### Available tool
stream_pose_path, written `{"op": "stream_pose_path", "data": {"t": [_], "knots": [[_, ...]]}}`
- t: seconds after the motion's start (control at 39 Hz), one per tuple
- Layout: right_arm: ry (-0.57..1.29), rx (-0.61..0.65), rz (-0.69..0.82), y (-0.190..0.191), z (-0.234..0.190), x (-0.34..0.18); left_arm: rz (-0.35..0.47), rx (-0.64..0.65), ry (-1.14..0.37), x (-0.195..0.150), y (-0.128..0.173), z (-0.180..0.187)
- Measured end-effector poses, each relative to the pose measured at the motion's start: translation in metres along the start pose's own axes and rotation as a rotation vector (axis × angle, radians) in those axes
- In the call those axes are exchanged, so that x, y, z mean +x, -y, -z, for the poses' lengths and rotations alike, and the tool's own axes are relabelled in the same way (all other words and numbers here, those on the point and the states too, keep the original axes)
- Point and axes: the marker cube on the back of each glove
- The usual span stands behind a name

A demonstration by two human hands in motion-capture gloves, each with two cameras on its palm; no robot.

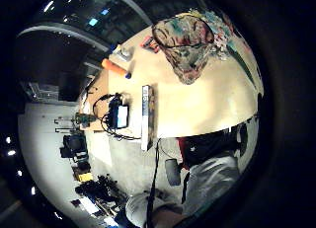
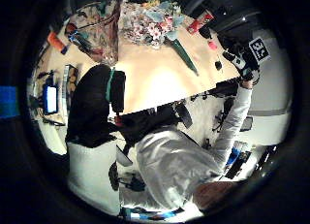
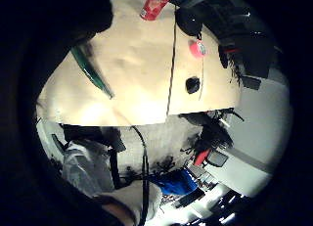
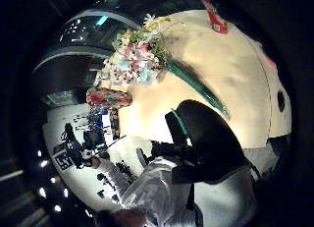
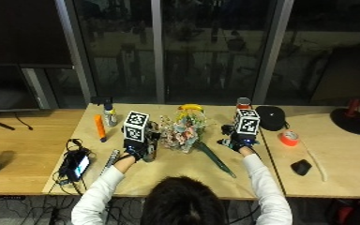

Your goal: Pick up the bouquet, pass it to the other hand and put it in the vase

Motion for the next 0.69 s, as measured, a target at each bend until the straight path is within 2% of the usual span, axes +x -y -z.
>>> {"op": "stream_pose_path", "data": {"t": [0.21,0.31,0.69], "knots": [[0.028,0.016,0.016,-0.018,0.004,0.003,0.021,0.021,0.002,-0.001,-0.006,0.016],[0.054,0.021,0.026,-0.026,0.007,0.003,0.003,0.015,-0.013,0.000,-0.004,0.016],[0.084,0.008,-0.026,-0.026,0.022,-0.015,-0.065,-0.026,-0.109,0.014,0.005,-0.011]]}}
